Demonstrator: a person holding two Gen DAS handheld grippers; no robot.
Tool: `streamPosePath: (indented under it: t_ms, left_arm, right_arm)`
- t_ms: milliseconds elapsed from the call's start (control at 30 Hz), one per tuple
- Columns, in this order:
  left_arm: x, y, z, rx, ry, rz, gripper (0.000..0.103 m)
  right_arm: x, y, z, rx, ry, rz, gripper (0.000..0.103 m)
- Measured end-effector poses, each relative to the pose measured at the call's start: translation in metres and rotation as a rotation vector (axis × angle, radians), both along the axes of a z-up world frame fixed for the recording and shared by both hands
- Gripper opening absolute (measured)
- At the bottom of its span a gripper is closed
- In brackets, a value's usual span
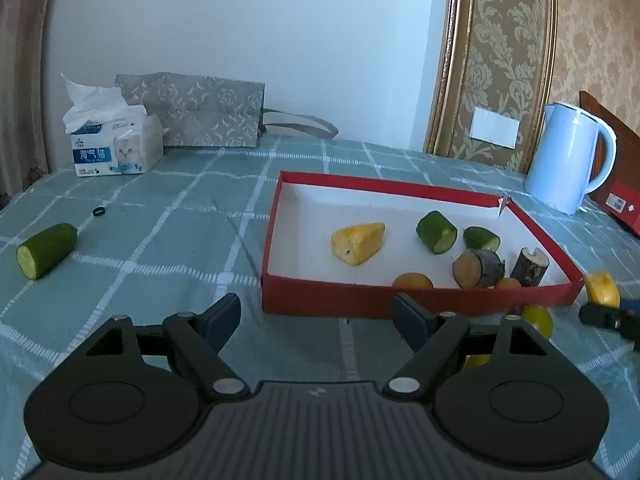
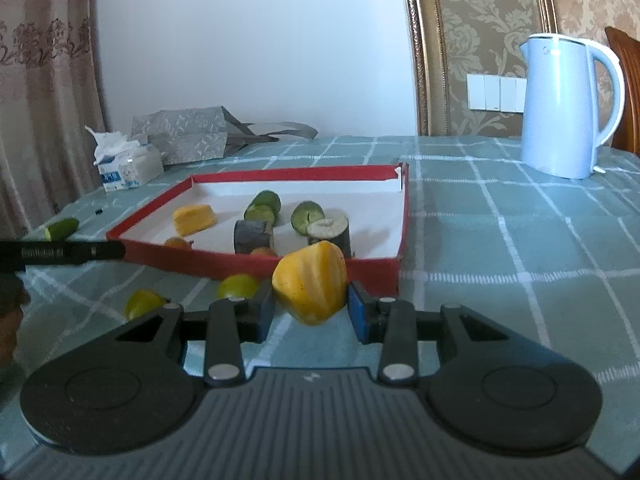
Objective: Organize fruits
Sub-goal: 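Lower the yellow pepper piece into the tray and open the right tool, then move the left tool to a green lime in front of the tray and grasp it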
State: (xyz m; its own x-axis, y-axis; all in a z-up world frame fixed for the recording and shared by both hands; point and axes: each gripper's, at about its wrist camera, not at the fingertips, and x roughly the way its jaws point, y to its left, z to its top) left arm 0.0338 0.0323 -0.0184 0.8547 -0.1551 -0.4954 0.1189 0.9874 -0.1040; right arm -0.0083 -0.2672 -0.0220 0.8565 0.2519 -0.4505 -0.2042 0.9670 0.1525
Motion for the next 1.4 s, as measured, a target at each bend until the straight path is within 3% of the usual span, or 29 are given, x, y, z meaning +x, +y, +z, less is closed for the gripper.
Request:
streamPosePath:
  t_ms: [167,300,467,700,767,900,1100,1133,1167,1200,1400]
  left_arm:
    - [0.002,-0.005,-0.004,0.016,0.03,-0.016,0.083]
    - [0.007,-0.005,-0.008,0.024,0.063,-0.009,0.083]
    - [0.01,-0.003,-0.01,0.014,0.082,-0.013,0.083]
    - [0.012,-0.003,-0.011,0.002,0.09,-0.023,0.083]
    - [0.012,-0.005,-0.01,0.006,0.087,-0.027,0.083]
    - [0.012,-0.005,-0.011,0.009,0.087,-0.026,0.083]
    - [0.013,-0.003,-0.011,0.009,0.089,-0.008,0.083]
    - [0.012,-0.004,-0.011,0.013,0.087,-0.004,0.083]
    - [0.012,-0.004,-0.011,0.016,0.083,-0.002,0.083]
    - [0.011,-0.004,-0.01,0.019,0.079,0.001,0.083]
    - [0.006,-0.005,-0.008,0.019,0.059,-0.013,0.083]
  right_arm:
    - [0.021,0.005,0.022,-0.045,-0.046,-0.022,0.036]
    - [0.065,0.01,0.033,-0.08,-0.013,-0.095,0.036]
    - [0.125,0.006,0.023,-0.059,0.094,-0.149,0.036]
    - [0.153,0.009,0.002,-0.05,0.149,-0.167,0.037]
    - [0.152,0.01,0.0,-0.054,0.141,-0.172,0.042]
    - [0.147,0.012,0.003,-0.056,0.106,-0.178,0.068]
    - [0.129,0.011,0.01,-0.058,0.054,-0.188,0.071]
    - [0.123,0.009,0.012,-0.046,0.05,-0.186,0.076]
    - [0.115,0.008,0.014,-0.041,0.045,-0.189,0.089]
    - [0.106,0.007,0.016,-0.041,0.034,-0.199,0.093]
    - [0.029,0.0,0.024,-0.038,-0.116,-0.215,0.103]
